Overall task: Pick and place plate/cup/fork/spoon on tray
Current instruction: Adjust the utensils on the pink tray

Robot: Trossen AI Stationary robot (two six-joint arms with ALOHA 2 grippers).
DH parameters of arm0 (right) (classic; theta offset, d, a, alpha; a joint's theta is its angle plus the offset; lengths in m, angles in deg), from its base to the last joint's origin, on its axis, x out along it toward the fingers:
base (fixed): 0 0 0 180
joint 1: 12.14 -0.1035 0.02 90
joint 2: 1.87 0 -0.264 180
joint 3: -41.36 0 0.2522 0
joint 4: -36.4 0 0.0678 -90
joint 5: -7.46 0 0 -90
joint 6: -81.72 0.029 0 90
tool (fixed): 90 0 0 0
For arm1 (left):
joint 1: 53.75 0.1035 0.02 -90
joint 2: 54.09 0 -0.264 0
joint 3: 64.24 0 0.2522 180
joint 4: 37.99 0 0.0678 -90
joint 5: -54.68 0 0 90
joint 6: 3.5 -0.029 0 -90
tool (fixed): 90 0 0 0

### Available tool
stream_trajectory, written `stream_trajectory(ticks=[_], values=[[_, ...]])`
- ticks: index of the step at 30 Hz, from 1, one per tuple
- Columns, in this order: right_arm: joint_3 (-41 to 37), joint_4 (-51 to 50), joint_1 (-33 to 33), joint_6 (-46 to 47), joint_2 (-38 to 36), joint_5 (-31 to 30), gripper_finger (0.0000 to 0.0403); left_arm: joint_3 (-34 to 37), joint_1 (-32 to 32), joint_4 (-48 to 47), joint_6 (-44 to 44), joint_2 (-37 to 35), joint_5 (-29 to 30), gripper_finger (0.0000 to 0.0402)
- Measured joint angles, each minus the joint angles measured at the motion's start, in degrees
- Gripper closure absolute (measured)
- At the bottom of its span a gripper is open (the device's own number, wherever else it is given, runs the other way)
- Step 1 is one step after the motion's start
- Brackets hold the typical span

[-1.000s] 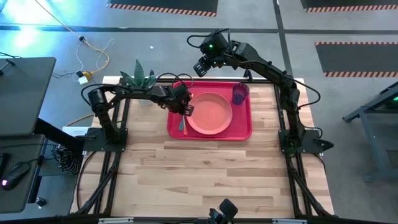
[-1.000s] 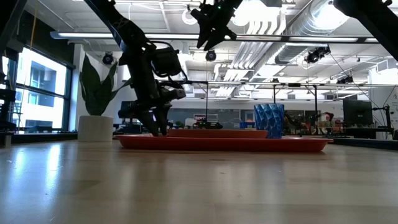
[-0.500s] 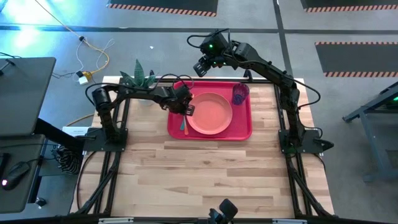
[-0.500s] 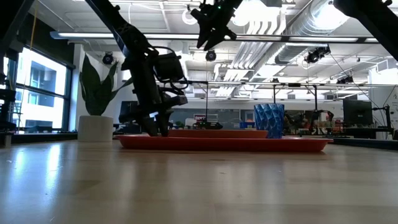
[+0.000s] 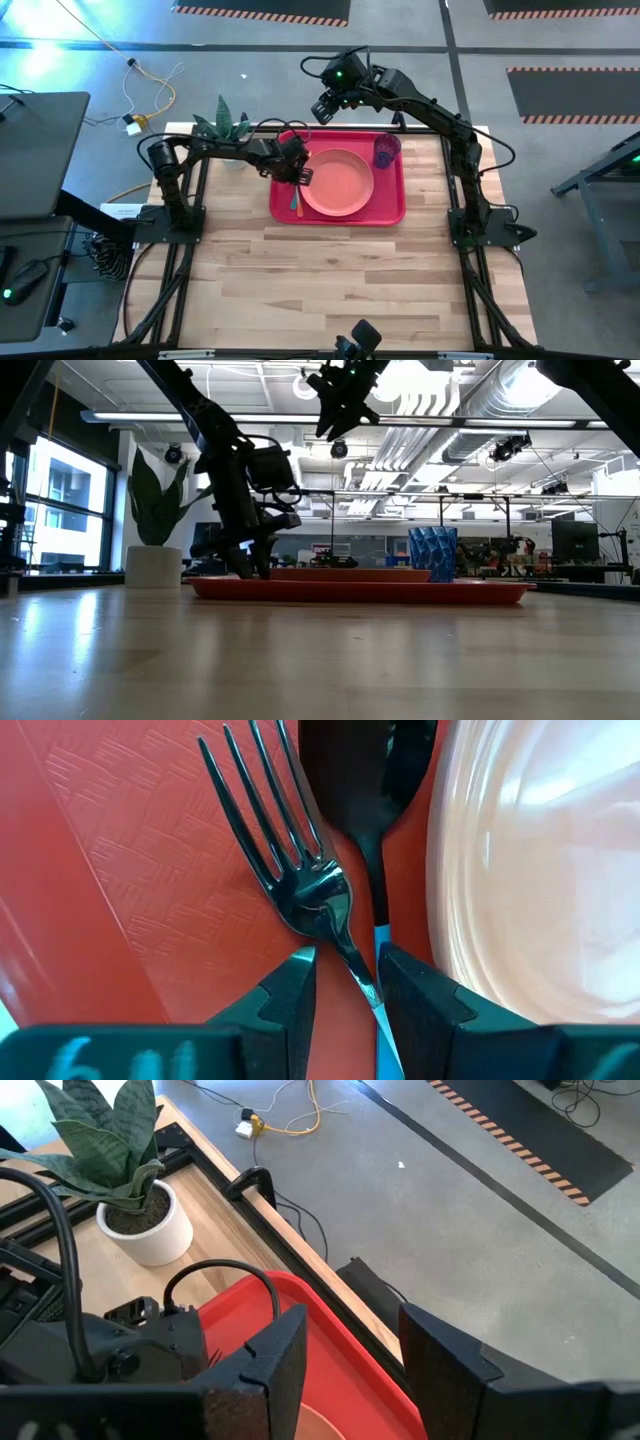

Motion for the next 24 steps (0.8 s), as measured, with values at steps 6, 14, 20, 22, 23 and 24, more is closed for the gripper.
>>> stream_trajectory(ticks=[6,14,20,22,23,24], values=[[0.0,0.0,0.0,0.2,0.0,0.0,0.0253,0.1,0.8,-0.5,-0.2,-0.4,-0.8,0.0300],[0.0,0.0,0.0,0.4,0.0,0.0,0.0253,0.2,2.1,-3.4,-1.1,-1.6,-0.4,0.0300],[0.0,0.0,0.0,0.4,0.0,-0.1,0.0253,0.2,2.1,-3.4,-1.7,-1.4,-0.2,0.0300],[0.0,0.0,0.0,0.4,0.0,-0.1,0.0253,0.2,2.1,-3.4,-1.7,-1.4,-0.1,0.0300],[0.0,0.0,0.0,0.4,0.0,-0.1,0.0253,0.2,2.1,-3.4,-1.6,-1.4,0.0,0.0300],[0.0,0.0,0.0,0.4,0.0,-0.1,0.0253,0.2,2.0,-3.3,-1.6,-1.4,0.3,0.0301]])
